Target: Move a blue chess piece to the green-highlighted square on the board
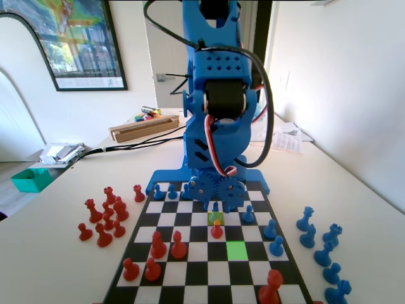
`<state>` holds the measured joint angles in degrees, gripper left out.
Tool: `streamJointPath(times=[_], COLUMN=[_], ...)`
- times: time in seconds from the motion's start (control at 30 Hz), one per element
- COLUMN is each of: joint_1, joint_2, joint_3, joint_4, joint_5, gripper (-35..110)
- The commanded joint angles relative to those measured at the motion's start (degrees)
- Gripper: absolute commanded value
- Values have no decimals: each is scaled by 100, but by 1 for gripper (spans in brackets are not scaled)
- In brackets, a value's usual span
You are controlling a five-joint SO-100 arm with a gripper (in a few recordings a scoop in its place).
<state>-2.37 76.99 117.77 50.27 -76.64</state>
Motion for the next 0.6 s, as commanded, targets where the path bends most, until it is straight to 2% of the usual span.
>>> streamJointPath(times=[0.0, 0.57], joint_1=[-26, 0], joint_2=[167, 167], joint_3=[-272, -308], joint_4=[-9, -9], joint_5=[-88, -158], gripper=[11, 8])
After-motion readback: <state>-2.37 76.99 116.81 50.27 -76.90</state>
